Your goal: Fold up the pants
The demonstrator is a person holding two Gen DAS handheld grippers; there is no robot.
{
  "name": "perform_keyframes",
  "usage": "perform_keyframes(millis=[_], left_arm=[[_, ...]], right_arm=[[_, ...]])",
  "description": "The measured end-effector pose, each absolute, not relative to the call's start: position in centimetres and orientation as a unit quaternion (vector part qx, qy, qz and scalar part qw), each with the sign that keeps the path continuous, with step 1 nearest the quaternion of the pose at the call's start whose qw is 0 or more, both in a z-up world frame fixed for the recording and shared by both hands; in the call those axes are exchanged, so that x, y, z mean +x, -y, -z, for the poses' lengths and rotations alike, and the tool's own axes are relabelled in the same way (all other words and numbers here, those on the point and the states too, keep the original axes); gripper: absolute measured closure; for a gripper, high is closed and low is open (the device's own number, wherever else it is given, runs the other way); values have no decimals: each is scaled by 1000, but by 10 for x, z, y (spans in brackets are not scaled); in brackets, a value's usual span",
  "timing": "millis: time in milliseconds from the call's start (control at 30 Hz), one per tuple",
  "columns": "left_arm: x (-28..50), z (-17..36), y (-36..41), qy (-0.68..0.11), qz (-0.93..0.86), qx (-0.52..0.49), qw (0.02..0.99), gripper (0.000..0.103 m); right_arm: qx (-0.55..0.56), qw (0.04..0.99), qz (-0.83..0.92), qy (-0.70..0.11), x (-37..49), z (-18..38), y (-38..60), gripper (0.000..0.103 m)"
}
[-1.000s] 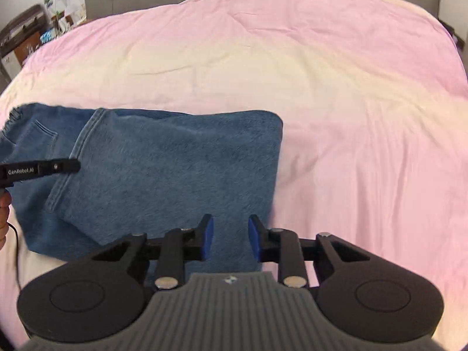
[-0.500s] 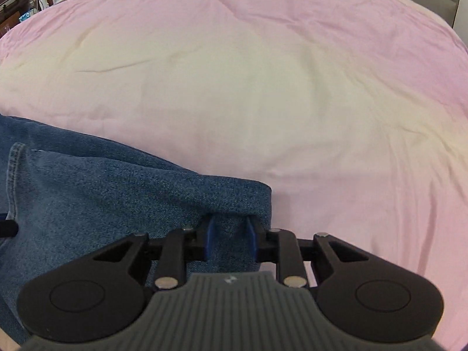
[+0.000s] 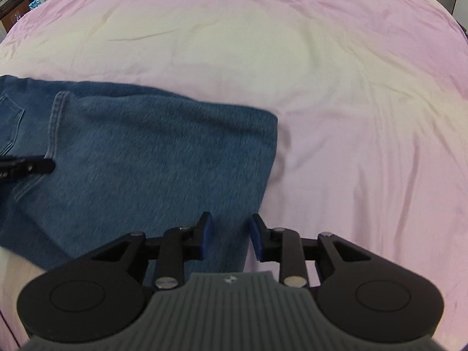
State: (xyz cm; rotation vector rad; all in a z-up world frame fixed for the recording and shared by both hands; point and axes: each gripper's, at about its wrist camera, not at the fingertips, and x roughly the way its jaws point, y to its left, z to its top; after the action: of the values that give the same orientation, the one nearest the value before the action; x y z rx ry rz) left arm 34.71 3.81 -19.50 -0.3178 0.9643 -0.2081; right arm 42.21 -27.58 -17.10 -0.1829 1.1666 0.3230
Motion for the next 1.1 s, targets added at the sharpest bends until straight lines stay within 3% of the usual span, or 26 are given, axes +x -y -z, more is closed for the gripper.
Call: perform_keyframes(millis=[600,867,967,1100], left_arm=[[348,192,-34,-465,101,-138,869,85],[322,171,-53,-460,91,-148,871,70],[303,152,-64,-459,60,-120,878,70],[281,128,-87,-454,-9,-87,887,70]], right_arm=[[-116,798,-175,-565,382,224,278,77],[-165,788,-175,-567,390,200,265,76],[-198,793,-208,-537,383,176,243,59],[-237,794,-248,-502,378,155,205,48]])
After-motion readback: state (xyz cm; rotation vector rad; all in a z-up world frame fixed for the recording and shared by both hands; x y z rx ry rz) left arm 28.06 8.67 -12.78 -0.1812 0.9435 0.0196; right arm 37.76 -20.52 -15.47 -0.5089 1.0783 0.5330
